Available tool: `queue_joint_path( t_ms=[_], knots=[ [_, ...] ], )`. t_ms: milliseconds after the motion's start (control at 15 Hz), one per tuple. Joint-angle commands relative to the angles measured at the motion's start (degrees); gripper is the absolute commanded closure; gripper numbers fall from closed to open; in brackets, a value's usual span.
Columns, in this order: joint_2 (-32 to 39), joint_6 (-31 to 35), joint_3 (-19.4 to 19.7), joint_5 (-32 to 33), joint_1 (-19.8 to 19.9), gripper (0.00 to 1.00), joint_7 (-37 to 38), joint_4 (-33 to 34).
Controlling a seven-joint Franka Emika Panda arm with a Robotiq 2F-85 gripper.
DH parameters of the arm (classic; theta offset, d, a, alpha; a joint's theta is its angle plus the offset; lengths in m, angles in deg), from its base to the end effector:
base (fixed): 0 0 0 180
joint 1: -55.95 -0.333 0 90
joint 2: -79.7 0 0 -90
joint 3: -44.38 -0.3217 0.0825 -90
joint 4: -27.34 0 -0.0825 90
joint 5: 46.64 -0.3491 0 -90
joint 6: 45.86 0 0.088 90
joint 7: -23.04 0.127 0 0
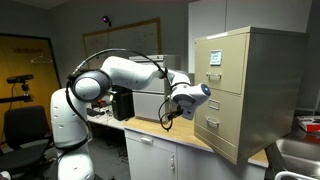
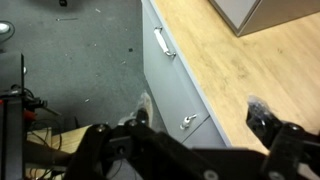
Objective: Open the bottom drawer of the cabinet at the right
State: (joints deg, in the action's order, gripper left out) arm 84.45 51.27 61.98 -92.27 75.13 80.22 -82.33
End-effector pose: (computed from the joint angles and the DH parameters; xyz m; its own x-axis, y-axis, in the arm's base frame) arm 0.4687 -0.2429 0.4616 -0.1796 -0.6816 -0.7093 -0.9441 0.3221 -0.0705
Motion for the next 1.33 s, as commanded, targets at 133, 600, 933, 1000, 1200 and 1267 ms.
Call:
queue_joint_path(
  t_ms=[133,600,933,1000,1200,1267],
  knots=[
    [1.9,-1.01,0.33,16.89,-1.28,0.0,12.54,9.79],
    [8.94,-0.02,-1.2,36.93,-4.36,0.0,14.12,19.15],
    [11.74,16.65,-2.35,36.98,-4.68,0.0,6.43,18.06],
    [11.26,19.63,-2.45,36.63,-4.77,0.0,5.56,16.79],
    [10.13,27.22,-2.28,36.23,-4.83,0.0,3.74,13.82],
    [10.08,29.34,-2.21,35.97,-4.75,0.0,3.46,13.26]
  ],
)
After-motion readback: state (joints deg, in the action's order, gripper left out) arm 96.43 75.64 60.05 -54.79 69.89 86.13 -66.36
